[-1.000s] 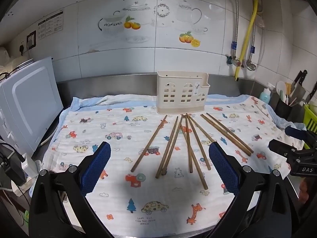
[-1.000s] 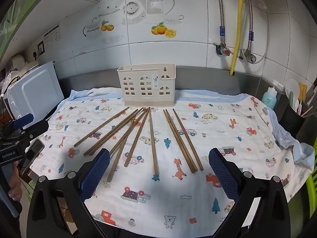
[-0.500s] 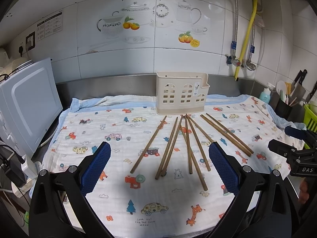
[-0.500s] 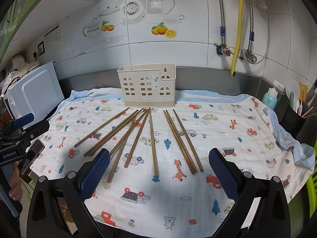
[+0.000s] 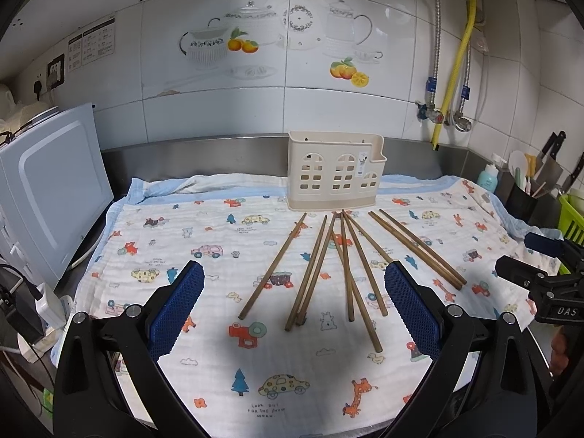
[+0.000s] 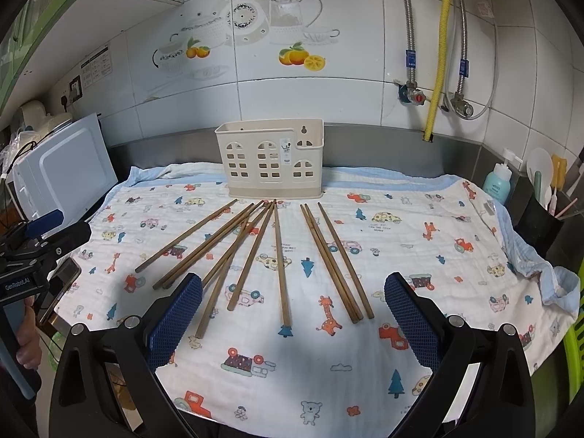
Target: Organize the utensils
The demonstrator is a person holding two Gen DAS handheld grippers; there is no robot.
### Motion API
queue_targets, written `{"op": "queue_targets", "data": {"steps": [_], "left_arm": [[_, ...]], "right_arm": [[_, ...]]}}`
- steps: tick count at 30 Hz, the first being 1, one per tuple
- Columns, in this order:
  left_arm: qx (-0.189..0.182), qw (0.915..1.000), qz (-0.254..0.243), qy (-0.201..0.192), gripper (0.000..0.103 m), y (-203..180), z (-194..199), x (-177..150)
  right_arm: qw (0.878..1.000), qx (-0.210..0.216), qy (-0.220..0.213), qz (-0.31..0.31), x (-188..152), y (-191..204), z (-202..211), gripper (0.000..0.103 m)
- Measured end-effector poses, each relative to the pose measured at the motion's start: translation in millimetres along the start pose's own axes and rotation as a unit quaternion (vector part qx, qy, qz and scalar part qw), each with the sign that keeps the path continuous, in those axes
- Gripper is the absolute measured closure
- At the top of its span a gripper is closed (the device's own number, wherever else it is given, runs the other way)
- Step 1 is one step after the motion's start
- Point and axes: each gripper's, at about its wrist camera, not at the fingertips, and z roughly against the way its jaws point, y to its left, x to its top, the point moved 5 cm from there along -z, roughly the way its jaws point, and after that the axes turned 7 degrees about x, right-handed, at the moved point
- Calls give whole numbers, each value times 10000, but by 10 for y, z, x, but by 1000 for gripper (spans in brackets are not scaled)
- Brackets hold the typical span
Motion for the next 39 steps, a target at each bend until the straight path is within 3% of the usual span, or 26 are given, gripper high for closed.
{"op": "queue_targets", "data": {"steps": [17,24,39], "left_arm": [[-425,9986,-242,203,7,-267,-305,-98],[-616,9965,-348,445,30,-411,-546,-186],[-1001,9860,-725,1124,67,-760,-1202,-485]], "right_arm": [[9999,52,64,-58,-17,-219,-157,6],[9998,56,167,-124,-54,-383,-291,7],[9988,66,393,-298,-175,-684,-609,8]]}}
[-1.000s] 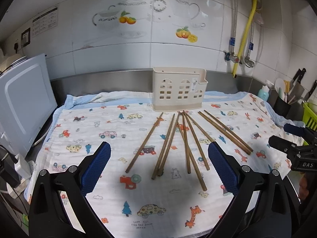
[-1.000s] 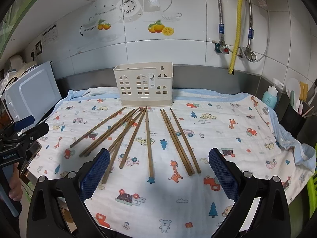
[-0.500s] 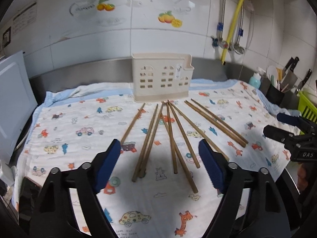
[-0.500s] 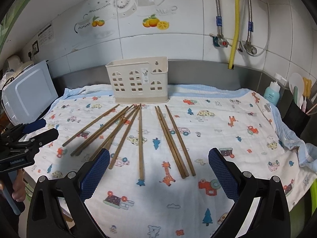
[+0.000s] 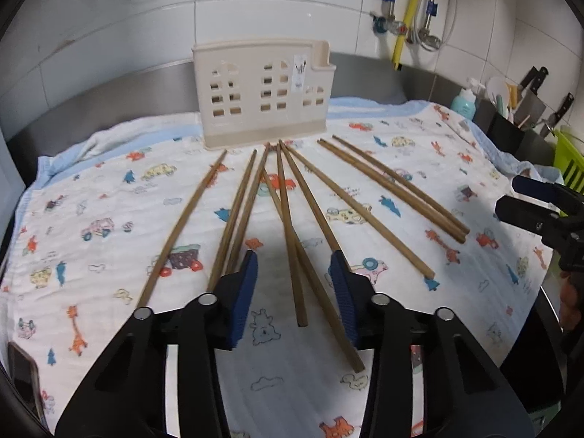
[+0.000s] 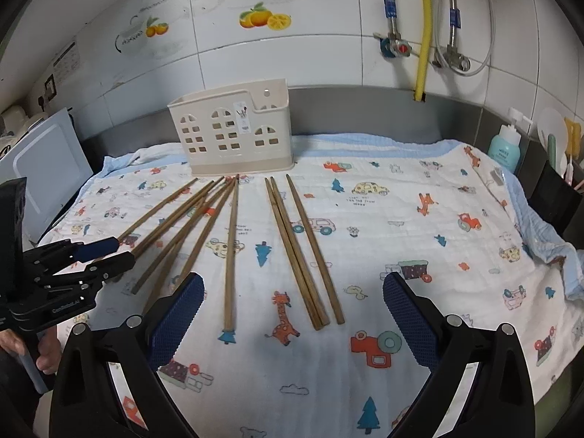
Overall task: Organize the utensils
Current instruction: 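Lower the left tool onto one chopstick and close it while the right tool grasps another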
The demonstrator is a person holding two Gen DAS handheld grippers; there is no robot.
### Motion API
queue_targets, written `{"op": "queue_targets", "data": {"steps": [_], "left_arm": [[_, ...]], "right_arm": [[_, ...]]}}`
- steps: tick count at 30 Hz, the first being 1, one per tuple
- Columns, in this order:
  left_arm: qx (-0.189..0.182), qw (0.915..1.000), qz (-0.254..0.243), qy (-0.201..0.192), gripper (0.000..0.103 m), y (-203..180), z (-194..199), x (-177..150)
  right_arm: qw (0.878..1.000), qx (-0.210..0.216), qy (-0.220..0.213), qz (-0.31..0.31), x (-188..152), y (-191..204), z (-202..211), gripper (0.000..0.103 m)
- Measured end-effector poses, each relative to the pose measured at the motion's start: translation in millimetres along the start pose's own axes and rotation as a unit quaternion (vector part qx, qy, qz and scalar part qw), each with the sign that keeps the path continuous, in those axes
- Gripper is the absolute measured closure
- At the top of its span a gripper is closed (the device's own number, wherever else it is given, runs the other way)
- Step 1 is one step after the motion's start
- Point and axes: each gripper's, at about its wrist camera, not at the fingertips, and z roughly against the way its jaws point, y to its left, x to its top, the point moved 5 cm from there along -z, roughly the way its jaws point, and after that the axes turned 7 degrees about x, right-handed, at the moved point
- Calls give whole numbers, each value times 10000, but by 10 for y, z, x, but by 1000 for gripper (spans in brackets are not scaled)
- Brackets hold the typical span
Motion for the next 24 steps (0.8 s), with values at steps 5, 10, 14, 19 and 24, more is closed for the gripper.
{"op": "queue_targets", "data": {"steps": [5,10,14,19,24], "left_arm": [[-87,9999,-37,141,75,-5,-150,-27],[-118,9995,20,276,84,27,-270,-39],[-115,9994,4,332,88,36,-335,-40],[-106,9993,-29,371,89,26,-387,-28],[-52,9990,-44,445,89,27,-446,-36]], "right_arm": [[10000,26,85,-13,-19,-41,-101,8],[9999,44,142,-11,-25,-71,-187,10],[9998,42,173,-27,-27,-103,-225,11],[9997,79,233,-64,-40,-124,-274,16],[9996,74,275,-41,-53,-138,-309,17]]}}
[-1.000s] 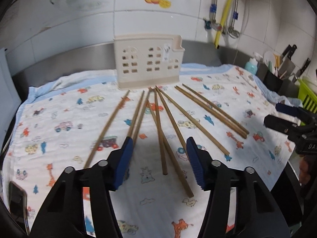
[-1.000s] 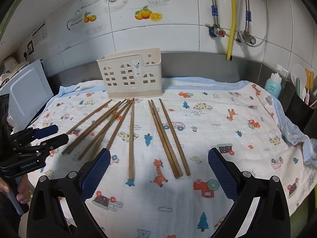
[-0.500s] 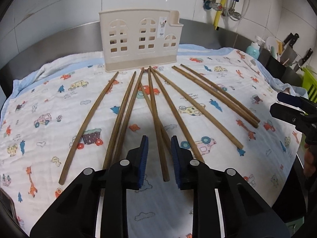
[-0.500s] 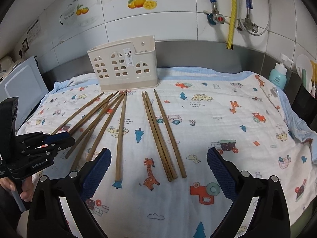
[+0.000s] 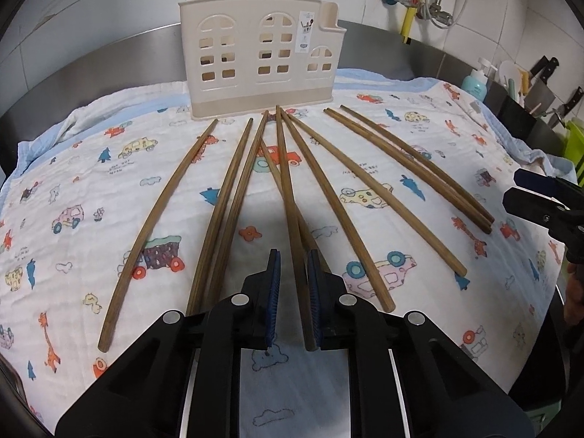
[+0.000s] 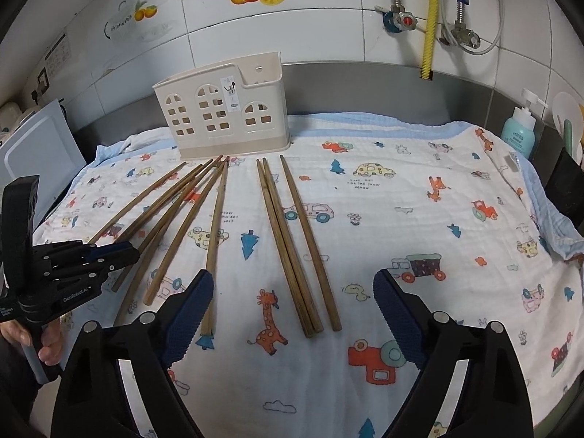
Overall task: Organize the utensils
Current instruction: 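Lower the left tool onto one chopstick and close it while the right tool grasps another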
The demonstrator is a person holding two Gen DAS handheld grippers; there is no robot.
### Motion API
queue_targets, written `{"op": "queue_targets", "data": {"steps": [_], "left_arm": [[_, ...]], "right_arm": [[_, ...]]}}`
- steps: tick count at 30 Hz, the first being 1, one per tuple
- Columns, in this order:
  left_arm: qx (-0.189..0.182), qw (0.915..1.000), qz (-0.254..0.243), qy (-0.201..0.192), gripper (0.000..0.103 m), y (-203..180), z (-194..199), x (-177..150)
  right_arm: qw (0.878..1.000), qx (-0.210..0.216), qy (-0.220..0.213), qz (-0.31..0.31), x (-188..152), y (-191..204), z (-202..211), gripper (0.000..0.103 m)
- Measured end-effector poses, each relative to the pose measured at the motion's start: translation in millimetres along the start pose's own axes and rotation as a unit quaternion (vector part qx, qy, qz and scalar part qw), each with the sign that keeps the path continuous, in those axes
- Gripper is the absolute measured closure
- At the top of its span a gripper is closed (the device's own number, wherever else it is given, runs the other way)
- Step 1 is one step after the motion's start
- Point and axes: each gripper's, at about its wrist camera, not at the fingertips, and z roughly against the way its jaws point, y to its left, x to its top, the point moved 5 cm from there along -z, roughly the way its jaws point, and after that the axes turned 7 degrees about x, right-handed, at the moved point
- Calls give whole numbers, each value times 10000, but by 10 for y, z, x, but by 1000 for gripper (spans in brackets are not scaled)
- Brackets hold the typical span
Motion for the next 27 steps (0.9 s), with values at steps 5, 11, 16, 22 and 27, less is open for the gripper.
{"op": "queue_targets", "data": {"steps": [5,11,16,22,27], "left_arm": [[50,10000,1,28,89,24,-30,0],[110,9999,-27,77,89,29,-70,0],[129,9999,-43,79,89,17,-85,2],[110,9999,-21,74,89,23,-92,12],[100,9999,11,84,89,16,-97,11]], "right_arm": [[10000,-16,3,-1,18,-47,-4,17],[9999,-14,109,73,26,-99,-49,29],[9997,-23,218,135,24,-148,-121,43],[9991,20,413,107,13,-227,-256,63],[9985,37,540,101,7,-271,-364,80]]}}
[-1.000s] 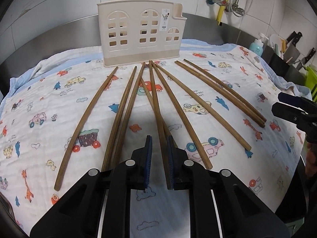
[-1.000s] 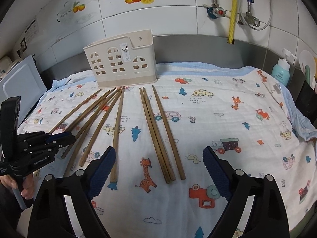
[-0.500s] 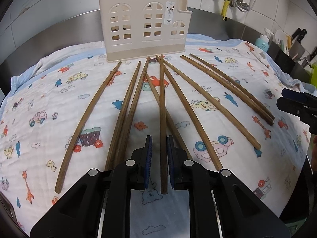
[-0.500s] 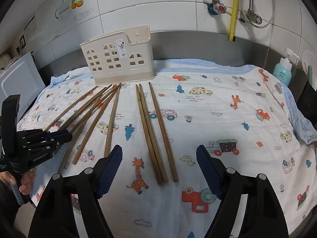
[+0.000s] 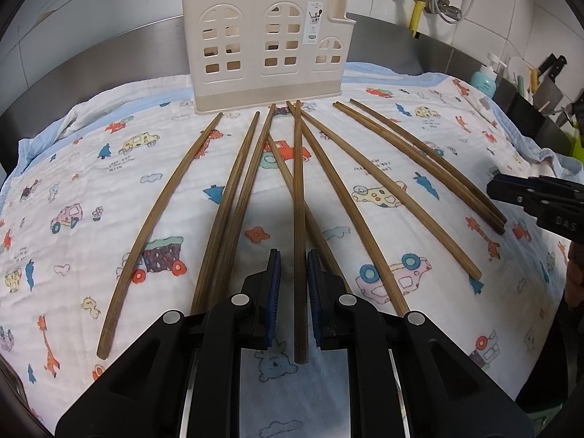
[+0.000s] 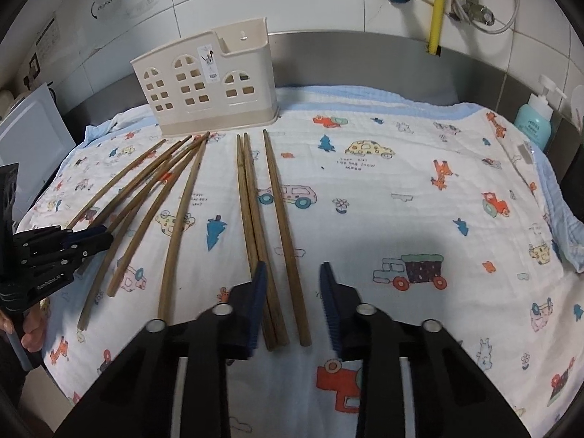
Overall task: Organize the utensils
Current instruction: 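Lower the left tool onto one chopstick and close it while the right tool grasps another, then lift the held chopstick with the left tool toward the holder while the right tool carries its own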
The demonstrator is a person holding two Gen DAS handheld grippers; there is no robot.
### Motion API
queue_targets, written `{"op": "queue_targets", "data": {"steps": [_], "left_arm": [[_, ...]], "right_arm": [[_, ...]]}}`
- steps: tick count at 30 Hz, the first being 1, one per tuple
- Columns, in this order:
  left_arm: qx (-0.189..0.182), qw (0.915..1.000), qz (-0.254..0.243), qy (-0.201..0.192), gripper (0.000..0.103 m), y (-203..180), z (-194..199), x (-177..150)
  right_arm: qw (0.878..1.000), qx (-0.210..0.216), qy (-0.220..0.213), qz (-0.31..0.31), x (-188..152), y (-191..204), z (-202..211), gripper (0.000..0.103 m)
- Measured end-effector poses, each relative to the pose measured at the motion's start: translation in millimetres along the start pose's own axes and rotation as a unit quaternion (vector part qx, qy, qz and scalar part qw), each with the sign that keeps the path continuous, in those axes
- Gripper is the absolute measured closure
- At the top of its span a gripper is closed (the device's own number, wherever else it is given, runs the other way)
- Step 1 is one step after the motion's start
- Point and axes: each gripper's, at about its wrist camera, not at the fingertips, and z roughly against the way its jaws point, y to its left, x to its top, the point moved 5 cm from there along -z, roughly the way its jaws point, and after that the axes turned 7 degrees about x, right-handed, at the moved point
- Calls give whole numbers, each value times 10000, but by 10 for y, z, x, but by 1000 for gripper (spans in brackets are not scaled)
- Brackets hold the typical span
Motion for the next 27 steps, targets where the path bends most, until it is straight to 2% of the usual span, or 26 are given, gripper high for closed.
{"op": "queue_targets", "data": {"steps": [6,16,19,27], "left_arm": [[3,10000,-10,5,89,-15,-2,10],[53,9999,-102,1,89,-40,-22,33],[40,10000,-71,9,98,-31,-21,35],[-31,9999,37,-163,98,-6,151,81]], "right_arm": [[9997,-38,189,161,-18,-17,-149,91],[9986,-220,194,436,-52,19,-188,93],[9982,-284,176,499,-60,37,-180,95],[9984,-310,-93,474,-10,116,80,96]]}}
